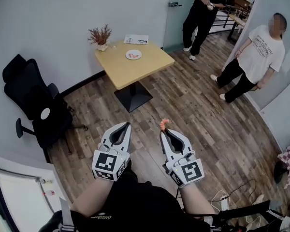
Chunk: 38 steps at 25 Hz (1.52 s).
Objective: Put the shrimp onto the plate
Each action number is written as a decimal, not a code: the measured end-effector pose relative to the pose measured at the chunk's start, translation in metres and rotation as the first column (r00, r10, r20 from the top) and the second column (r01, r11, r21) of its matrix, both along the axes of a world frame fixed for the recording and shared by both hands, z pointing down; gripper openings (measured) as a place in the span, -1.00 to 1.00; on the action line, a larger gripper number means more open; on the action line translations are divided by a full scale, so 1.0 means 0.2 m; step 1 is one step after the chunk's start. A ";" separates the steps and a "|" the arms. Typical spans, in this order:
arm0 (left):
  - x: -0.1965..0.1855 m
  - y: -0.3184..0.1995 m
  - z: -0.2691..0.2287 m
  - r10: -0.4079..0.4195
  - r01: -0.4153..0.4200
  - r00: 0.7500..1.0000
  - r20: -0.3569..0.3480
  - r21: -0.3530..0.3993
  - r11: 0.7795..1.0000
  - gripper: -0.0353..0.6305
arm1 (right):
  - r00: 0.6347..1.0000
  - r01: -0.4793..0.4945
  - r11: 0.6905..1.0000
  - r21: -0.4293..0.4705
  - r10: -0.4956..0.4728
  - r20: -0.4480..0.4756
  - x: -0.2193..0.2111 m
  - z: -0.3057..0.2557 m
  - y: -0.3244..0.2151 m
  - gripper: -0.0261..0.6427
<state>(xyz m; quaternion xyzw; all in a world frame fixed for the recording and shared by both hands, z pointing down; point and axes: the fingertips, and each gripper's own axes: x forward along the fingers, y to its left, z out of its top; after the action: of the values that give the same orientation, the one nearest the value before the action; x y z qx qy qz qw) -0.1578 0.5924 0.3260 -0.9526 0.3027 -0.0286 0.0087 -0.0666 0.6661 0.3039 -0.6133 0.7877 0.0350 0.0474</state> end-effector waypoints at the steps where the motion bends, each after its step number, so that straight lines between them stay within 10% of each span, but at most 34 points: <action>1: 0.00 -0.02 0.00 -0.005 0.005 1.000 -0.001 -0.001 1.000 -0.88 | 1.000 -0.001 1.000 -0.010 0.001 -0.004 0.00 0.01 -0.02 -0.82; 38: -0.22 -1.44 -0.02 0.023 -0.024 0.998 -0.056 -0.010 1.000 -0.88 | 0.992 -0.061 0.994 -0.094 0.050 -0.115 -0.24 0.01 -1.39 -0.81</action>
<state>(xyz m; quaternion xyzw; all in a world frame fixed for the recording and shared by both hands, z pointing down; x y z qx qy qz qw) -0.2024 0.3048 0.3226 -0.9565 0.2916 -0.0034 -0.0046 -0.1137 0.3881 0.3054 -0.6337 0.7724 0.0322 -0.0280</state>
